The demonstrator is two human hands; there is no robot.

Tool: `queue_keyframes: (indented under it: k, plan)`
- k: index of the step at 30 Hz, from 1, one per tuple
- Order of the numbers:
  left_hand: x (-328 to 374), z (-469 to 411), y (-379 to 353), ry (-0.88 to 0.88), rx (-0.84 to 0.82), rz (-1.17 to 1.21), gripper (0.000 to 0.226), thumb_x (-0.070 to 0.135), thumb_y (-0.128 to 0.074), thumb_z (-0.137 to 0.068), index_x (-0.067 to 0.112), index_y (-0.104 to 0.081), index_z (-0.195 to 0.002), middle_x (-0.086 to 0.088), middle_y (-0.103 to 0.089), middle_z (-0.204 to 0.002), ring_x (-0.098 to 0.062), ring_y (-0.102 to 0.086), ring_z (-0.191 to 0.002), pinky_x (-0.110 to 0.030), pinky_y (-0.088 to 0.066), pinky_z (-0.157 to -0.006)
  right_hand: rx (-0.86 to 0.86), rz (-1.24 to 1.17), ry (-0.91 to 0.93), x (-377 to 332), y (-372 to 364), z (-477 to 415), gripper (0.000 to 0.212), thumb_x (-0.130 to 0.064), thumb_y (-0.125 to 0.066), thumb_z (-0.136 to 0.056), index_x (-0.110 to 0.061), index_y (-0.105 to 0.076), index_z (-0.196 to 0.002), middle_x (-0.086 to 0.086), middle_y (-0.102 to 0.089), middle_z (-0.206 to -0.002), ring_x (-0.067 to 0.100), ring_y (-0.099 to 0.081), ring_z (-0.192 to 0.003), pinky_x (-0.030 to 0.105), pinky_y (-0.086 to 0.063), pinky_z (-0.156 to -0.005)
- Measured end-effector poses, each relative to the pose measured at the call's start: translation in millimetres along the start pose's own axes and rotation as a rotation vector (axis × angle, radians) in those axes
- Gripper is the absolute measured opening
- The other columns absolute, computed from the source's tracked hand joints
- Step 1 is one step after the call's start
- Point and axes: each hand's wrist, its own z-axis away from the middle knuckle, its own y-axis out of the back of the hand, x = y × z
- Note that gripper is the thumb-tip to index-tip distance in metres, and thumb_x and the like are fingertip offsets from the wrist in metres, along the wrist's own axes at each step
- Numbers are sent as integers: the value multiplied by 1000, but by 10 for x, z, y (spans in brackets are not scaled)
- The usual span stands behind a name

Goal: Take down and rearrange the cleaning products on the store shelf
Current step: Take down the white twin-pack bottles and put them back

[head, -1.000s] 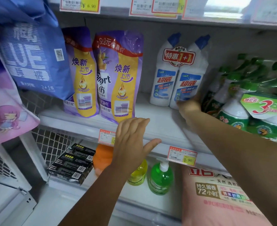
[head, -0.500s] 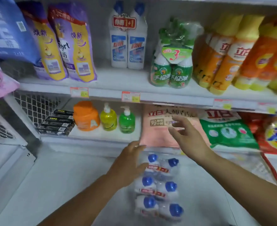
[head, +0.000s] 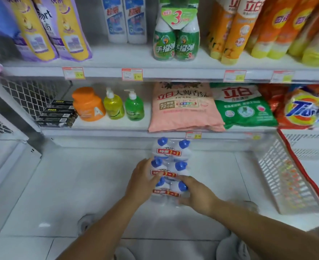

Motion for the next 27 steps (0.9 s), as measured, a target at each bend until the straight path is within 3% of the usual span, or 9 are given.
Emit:
queue_keyframes:
  k: [5,9,12,15,18,21,23,25,27]
  plan:
    - [119,176,212,40,-143,93,49,23,-70,-90,36,-43,-128,30,-43,-118,13,-48,-101,-1,-33,-81,120,43,-23,-65,73,-145,37,-26,-73,-86,-28,-65,-121,-3,-70,-117,21,-64,-104,27,-48,-89]
    - [33,188,391,174,-270,234,100,27,-89,-69,43,-24,-143,19,-44,-134,-4,-44,-126,-18,-42,-88,164,41,13,-418,631,-61,28,-38,-80,-79,-40,-67,-104,-13,-69,-106,15,-62,-98,31,-49,-88]
    - [58,146,528,183,-271,248,113,30,-91,-65,41,-16,-148,21,-43,-135,-2,-44,-120,-22,-45,-91,165,-72,126,-786,1183,124,27,-31,-84,-76,-33,-72,-100,-18,-68,-96,3,-62,-88,21,-48,-77]
    - [264,92,717,123,-267,324,84,26,-94,-60,36,-47,-129,23,-61,-121,1,-61,-107,-31,-51,-99,212,-239,240,-1201,1600,294,25,-23,-86,-74,-31,-75,-95,-14,-69,-81,-3,-60,-68,13,-46,-63]
    - [483,-26,1054,80,-115,365,60,21,-95,-58,34,-61,-106,19,-72,-101,-2,-69,-92,-33,-57,-91,337,-454,360,-1519,1834,308,39,-25,-85,-69,-27,-70,-105,-4,-73,-84,4,-67,-71,18,-49,-62]
    - [710,-230,1544,-11,-6,376,56,20,-94,-59,33,-61,-103,17,-73,-98,-4,-70,-91,-25,-57,-82,417,-553,413,-1660,1866,169,76,-51,-85,-64,-39,-50,-131,-13,-70,-112,1,-66,-102,27,-51,-84]
    - [848,-398,1873,-97,36,374,54,12,-93,-61,29,-62,-101,18,-75,-91,-1,-71,-86,-16,-54,-72,384,-460,389,-1714,1743,26,90,-49,-89,-62,-39,-40,-137,-18,-64,-123,-6,-59,-112,25,-49,-95]
    - [958,-590,2153,-170,69,375,52,5,-91,-62,26,-62,-100,19,-75,-86,1,-70,-83,-11,-51,-67,427,-350,400,-1846,1620,-143,77,-31,-90,-65,-28,-47,-128,-22,-66,-111,-18,-60,-96,8,-49,-84]
    - [1033,-798,2378,-205,114,356,56,6,-92,-61,25,-61,-105,17,-75,-88,0,-71,-85,-12,-53,-70,534,-288,447,-1996,1634,-398,58,-24,-89,-69,-24,-59,-119,-20,-72,-102,-14,-65,-88,15,-54,-79]
